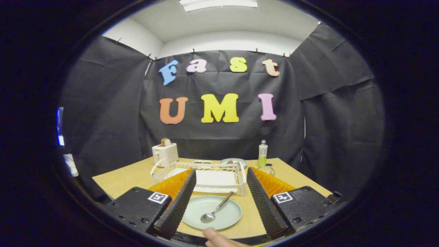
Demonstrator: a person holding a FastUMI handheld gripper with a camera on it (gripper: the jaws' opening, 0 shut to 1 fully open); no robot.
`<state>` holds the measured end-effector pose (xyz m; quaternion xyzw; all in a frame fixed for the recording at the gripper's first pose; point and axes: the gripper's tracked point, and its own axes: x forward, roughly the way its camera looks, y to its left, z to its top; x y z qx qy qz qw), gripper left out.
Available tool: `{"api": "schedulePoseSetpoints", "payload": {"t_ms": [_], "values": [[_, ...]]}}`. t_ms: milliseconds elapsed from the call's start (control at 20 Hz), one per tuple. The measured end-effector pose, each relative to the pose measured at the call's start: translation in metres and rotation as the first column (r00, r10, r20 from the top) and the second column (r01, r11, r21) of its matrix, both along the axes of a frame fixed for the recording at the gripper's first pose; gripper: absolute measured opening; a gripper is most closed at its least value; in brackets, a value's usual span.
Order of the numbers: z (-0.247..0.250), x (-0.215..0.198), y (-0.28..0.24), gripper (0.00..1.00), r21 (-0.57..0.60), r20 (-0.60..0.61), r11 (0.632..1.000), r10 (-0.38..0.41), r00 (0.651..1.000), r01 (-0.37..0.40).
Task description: Take the plate from the dish rack, then take the spoon from the basket and place it into the plate.
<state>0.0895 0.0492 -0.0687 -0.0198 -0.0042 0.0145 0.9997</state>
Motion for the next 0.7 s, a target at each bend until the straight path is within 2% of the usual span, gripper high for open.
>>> {"api": "schedulePoseSetpoints", "payload": {"t_ms": [100, 700], "values": [[0.011, -0.01, 0.001, 1.0, 0.0, 0.02, 1.0, -0.002, 1.0, 0.002], [0.061, -0.067, -0.001, 1.0, 0.037, 0.051, 0.999, -0.006, 0.999, 0.004]]}}
